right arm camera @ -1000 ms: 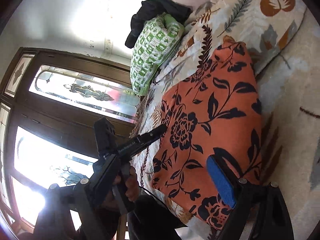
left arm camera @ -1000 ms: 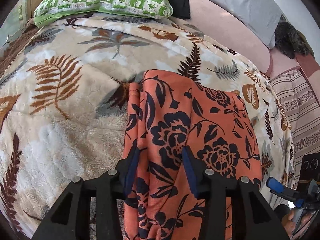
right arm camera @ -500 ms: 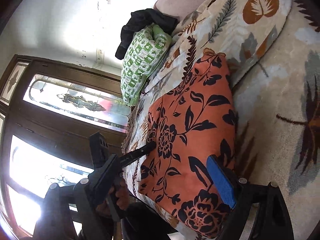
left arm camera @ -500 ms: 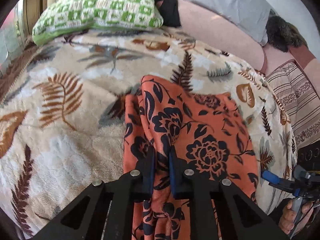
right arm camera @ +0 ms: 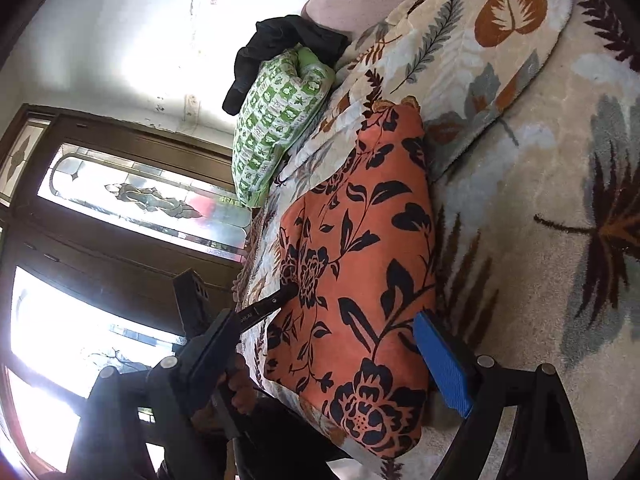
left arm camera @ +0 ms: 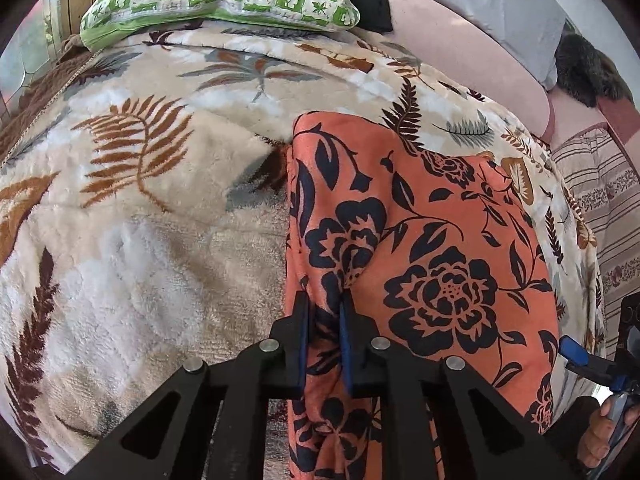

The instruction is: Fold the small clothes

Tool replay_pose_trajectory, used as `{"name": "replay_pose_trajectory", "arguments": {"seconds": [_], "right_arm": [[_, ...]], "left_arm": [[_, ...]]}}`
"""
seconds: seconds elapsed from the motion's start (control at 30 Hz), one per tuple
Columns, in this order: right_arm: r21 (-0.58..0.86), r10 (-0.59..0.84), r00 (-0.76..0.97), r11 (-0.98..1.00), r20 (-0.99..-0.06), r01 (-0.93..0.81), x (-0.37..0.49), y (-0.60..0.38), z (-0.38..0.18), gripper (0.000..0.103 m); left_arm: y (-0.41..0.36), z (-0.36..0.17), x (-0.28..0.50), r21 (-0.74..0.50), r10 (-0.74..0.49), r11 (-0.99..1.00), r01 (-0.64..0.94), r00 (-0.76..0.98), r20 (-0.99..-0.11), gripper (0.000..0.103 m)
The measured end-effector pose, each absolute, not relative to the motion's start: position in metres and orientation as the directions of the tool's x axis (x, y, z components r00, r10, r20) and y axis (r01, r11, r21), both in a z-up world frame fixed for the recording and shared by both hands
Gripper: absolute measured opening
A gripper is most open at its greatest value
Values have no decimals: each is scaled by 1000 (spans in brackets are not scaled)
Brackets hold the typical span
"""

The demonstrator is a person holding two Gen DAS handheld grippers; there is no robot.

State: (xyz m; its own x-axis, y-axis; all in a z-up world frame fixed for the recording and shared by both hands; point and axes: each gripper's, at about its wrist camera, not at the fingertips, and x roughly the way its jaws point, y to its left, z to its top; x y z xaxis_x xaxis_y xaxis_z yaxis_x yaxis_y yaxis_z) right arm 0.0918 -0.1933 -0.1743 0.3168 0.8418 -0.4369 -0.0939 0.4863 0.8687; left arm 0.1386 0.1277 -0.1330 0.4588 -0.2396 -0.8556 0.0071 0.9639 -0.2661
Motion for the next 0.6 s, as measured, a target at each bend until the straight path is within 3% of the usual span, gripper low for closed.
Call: {"name": "replay_pose_trajectory", "arguments": {"seconds": [0.13, 0.27, 0.43, 0.6], "right_arm": [[864, 859, 302, 475, -414, -166, 102, -180, -149, 90], [918, 918, 245, 358, -313, -171, 144, -160, -141, 91], [906, 892, 160, 417, -423, 71, 202, -143, -219, 90], [926, 909, 196, 377, -369, -5, 205, -144, -180, 90]], "left_arm": [[128, -133, 137, -258, -234, 966, 11, 459, -857, 15], [128, -134, 139, -265, -242, 964, 12, 455, -857, 18], [130, -137, 142, -270, -247, 963, 12, 446, -860, 19], [128, -138, 142, -256, -239, 966, 24, 451, -860, 20]]}}
